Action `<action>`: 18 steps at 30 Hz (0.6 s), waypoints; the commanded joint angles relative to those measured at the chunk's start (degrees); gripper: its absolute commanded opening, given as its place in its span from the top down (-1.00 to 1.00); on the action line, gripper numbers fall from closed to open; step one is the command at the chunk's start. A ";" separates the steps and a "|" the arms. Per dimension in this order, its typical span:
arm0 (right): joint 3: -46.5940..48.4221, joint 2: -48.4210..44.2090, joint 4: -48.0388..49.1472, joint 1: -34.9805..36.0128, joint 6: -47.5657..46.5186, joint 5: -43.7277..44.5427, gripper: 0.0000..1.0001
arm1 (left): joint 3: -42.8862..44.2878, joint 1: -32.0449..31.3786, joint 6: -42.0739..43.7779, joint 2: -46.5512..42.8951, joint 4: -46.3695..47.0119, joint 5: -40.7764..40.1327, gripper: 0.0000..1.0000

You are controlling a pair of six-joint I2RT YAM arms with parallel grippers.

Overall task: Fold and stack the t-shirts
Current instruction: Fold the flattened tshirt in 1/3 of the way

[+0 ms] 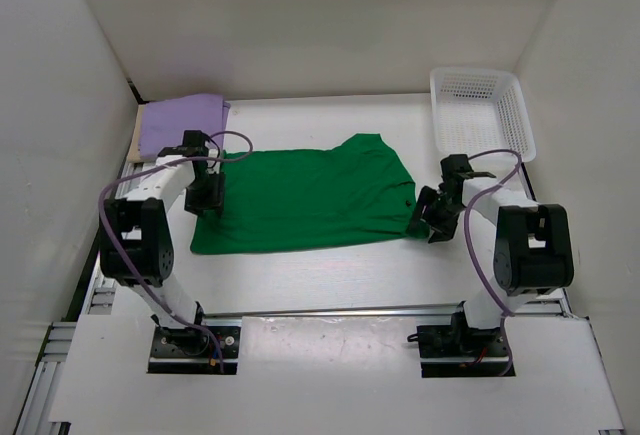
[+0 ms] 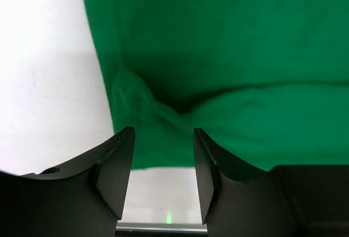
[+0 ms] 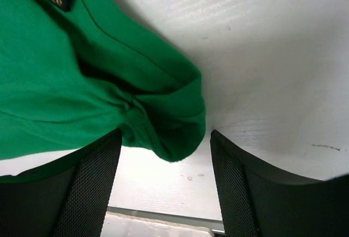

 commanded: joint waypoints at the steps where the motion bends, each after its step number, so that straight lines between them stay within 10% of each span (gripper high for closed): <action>1: 1.18 3.48 5.12 -0.25 0.64 1.06 -0.41 | 0.94 0.20 0.05 0.93 4.29 -4.63 -0.15; 10: 1.28 4.10 3.38 -1.30 2.22 1.86 1.00 | 1.46 0.20 0.05 6.38 5.97 -10.76 -0.04; 18: -7.68 -5.38 -2.43 -1.30 4.23 -0.51 1.00 | -2.13 0.20 0.05 7.27 5.97 -11.76 0.02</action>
